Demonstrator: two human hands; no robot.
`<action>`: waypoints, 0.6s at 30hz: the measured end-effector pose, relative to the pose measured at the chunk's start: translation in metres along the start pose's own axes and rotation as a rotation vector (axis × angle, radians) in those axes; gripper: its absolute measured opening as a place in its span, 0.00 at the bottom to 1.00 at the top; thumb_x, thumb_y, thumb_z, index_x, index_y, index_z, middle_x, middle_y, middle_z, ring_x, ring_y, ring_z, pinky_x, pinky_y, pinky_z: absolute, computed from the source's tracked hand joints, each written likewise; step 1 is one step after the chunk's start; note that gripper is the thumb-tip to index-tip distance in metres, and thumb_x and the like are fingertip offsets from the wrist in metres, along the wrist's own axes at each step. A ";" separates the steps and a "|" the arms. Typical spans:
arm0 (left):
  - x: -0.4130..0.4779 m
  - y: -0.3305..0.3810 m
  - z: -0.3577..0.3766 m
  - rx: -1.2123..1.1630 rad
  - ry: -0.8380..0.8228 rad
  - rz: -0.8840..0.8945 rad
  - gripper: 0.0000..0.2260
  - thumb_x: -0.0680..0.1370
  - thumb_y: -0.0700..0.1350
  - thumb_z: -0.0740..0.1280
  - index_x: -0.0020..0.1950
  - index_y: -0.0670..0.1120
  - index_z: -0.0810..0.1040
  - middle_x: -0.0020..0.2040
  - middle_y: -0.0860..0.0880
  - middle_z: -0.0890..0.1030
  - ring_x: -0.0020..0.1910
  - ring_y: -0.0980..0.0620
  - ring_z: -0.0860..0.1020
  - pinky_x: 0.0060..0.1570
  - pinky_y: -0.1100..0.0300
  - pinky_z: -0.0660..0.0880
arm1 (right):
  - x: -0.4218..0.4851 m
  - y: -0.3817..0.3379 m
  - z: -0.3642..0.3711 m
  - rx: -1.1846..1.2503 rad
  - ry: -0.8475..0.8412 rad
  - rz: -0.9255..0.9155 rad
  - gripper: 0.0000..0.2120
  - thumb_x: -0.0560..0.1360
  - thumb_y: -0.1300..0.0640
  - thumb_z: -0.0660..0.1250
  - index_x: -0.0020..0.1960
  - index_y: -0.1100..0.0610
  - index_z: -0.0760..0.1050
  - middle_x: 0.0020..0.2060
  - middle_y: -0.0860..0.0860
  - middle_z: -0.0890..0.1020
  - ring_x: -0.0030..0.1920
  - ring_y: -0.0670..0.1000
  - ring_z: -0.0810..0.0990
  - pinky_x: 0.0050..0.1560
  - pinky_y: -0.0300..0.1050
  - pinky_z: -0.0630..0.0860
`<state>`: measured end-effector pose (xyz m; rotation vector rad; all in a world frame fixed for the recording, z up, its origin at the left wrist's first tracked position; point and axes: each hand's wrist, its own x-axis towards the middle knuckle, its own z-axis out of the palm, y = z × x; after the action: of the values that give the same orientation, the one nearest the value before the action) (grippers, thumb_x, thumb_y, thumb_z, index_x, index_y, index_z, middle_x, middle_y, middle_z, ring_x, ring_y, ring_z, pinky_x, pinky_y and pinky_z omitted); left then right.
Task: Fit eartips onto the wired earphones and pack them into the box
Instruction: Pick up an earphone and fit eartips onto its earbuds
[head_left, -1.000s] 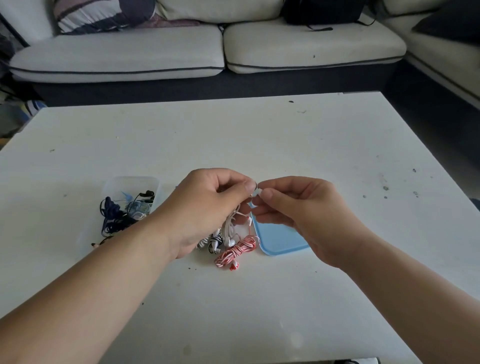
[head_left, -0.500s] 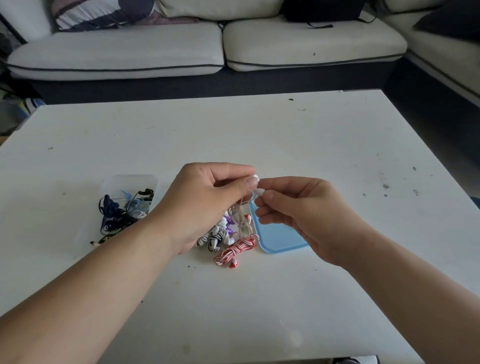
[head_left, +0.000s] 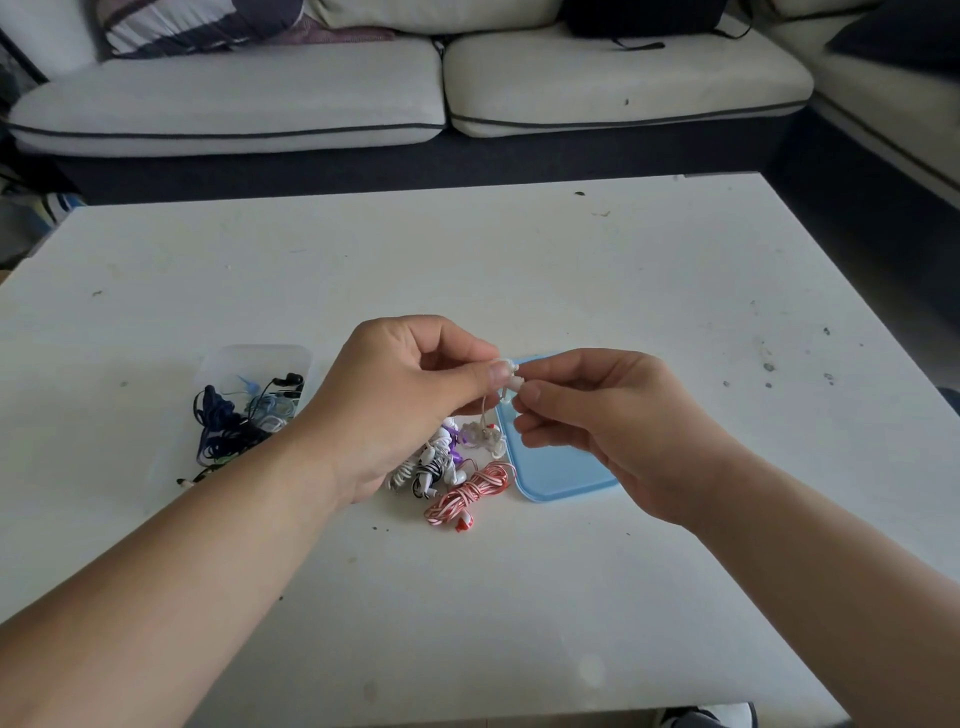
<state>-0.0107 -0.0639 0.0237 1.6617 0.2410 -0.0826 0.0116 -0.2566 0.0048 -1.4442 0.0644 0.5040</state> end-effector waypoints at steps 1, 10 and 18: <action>0.001 -0.001 0.000 0.017 0.005 0.017 0.06 0.73 0.37 0.78 0.49 0.41 0.85 0.41 0.44 0.88 0.39 0.50 0.87 0.46 0.60 0.83 | 0.000 0.000 0.000 0.000 0.006 0.002 0.06 0.75 0.69 0.73 0.52 0.66 0.84 0.40 0.63 0.85 0.38 0.55 0.85 0.45 0.44 0.83; 0.000 -0.007 0.006 0.104 -0.047 0.084 0.04 0.78 0.41 0.75 0.51 0.48 0.86 0.43 0.50 0.88 0.43 0.56 0.84 0.48 0.63 0.81 | 0.000 -0.003 0.002 0.052 -0.001 0.039 0.05 0.74 0.68 0.74 0.50 0.67 0.84 0.43 0.64 0.86 0.41 0.57 0.87 0.46 0.45 0.84; 0.002 -0.011 0.019 0.110 -0.001 0.130 0.03 0.79 0.40 0.73 0.51 0.47 0.84 0.39 0.50 0.87 0.38 0.53 0.85 0.41 0.63 0.81 | -0.001 -0.005 -0.009 -0.017 0.024 0.052 0.06 0.74 0.64 0.76 0.48 0.66 0.84 0.39 0.60 0.85 0.38 0.55 0.84 0.42 0.45 0.83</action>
<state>-0.0095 -0.0821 0.0107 1.7830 0.1293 0.0011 0.0146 -0.2655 0.0086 -1.4685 0.1168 0.5310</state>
